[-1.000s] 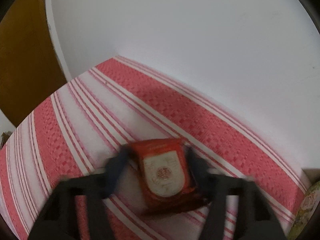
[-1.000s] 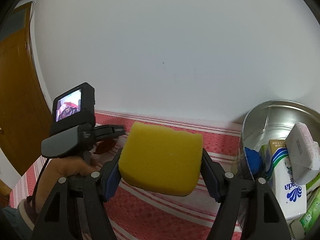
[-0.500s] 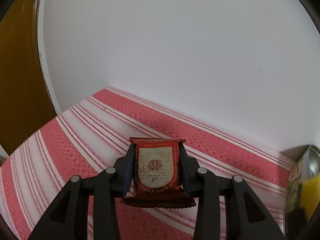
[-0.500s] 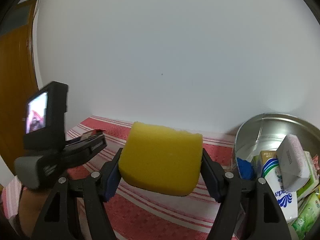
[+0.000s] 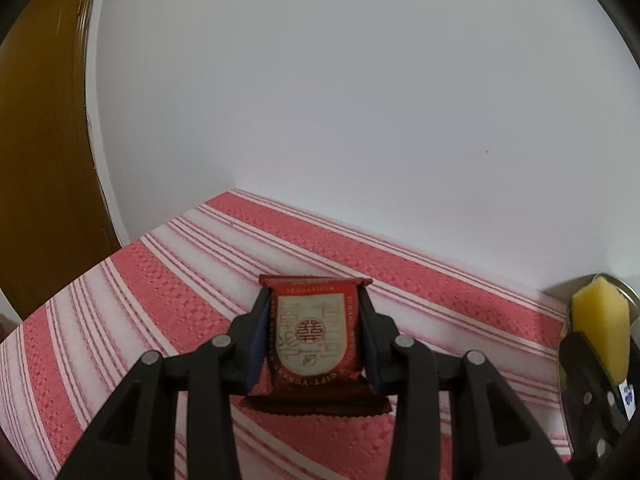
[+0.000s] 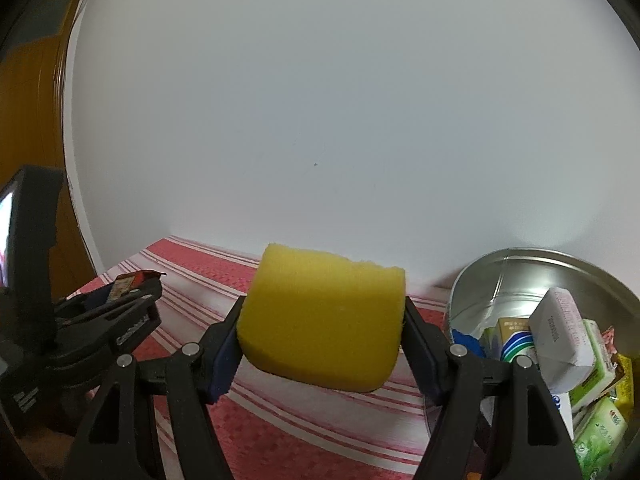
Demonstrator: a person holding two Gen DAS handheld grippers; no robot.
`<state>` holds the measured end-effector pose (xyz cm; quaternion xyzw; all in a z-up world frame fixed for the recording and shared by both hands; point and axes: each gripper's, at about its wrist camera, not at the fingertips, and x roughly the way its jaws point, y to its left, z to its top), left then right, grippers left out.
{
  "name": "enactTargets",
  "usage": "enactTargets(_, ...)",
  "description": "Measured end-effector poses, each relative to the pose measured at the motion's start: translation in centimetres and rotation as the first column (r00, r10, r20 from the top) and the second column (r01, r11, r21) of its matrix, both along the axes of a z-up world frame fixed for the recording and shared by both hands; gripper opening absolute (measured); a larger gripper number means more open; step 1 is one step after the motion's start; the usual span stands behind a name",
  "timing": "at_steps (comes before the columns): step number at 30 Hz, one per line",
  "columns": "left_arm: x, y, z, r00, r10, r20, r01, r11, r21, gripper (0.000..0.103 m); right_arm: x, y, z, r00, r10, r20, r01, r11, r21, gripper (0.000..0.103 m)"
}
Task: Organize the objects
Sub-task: 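Carry the yellow sponge and red snack packet over the metal tin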
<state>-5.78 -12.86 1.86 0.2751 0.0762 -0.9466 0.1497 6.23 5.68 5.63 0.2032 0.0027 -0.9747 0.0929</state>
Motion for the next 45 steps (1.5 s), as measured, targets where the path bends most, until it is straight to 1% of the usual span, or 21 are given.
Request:
enactTargets(5, 0.1, -0.2, -0.3, 1.0, -0.011, 0.009, 0.011, 1.0, 0.019, 0.039, 0.0, 0.7, -0.2, 1.0, -0.024, -0.012, 0.024, 1.0, 0.018, 0.073)
enactTargets(10, -0.3, -0.4, -0.4, 0.999, -0.034, -0.001, 0.034, 0.999, 0.008, 0.039, 0.5, 1.8, -0.3, 0.999, -0.052, -0.014, 0.052, 0.998, 0.02, 0.073)
enactTargets(13, -0.3, -0.4, -0.5, 0.999, -0.047, 0.001, 0.047, 0.999, 0.008, 0.039, 2.0, 1.2, 0.1, 0.998, -0.06, -0.016, 0.061, 0.998, 0.026, 0.073)
enactTargets(16, -0.3, -0.7, -0.6, 0.999, -0.053, 0.006, 0.053, 0.999, 0.01, 0.039, 2.0, 0.6, 0.1, 0.998, -0.064, -0.023, 0.065, 0.997, 0.04, 0.073)
enactTargets(20, -0.2, -0.4, -1.0, 0.998, -0.063, 0.019, 0.063, 0.998, 0.012, 0.039, 2.3, 0.3, 0.0, 0.998, -0.057, -0.03, 0.059, 0.997, 0.057, 0.073)
enactTargets(23, -0.3, -0.4, -1.4, 0.997, -0.076, 0.034, 0.075, 0.996, 0.04, 0.039, 2.6, 0.4, -0.1, 0.998, -0.055, -0.034, 0.057, 0.997, 0.06, 0.073)
enactTargets(29, -0.1, -0.3, -1.5, 0.994, -0.108, 0.022, 0.106, 0.993, 0.059, 0.039, 3.3, 0.9, -0.4, 0.999, -0.046, -0.027, 0.047, 0.997, 0.057, 0.073)
enactTargets(31, -0.3, -0.3, -1.5, 0.994, -0.108, 0.025, 0.106, 0.993, 0.048, 0.039, 3.1, 1.0, -0.3, 0.999, -0.038, -0.024, 0.039, 0.998, 0.054, 0.073)
enactTargets(35, -0.4, -0.4, -1.3, 0.993, -0.121, 0.014, 0.12, 0.991, 0.06, 0.039, 2.9, 1.1, -0.1, 1.0, -0.017, -0.014, 0.018, 0.999, 0.033, 0.073)
enactTargets(38, -0.6, -0.3, -1.2, 0.992, -0.125, 0.019, 0.124, 0.991, 0.052, 0.039, 2.8, 1.3, 0.0, 1.0, -0.014, -0.022, 0.014, 1.0, 0.016, 0.073)
enactTargets(45, -0.7, 0.1, -0.8, 0.991, -0.131, 0.019, 0.131, 0.991, 0.03, 0.039, 1.8, 1.0, -0.4, 1.0, 0.007, -0.003, -0.007, 1.0, 0.021, 0.073)
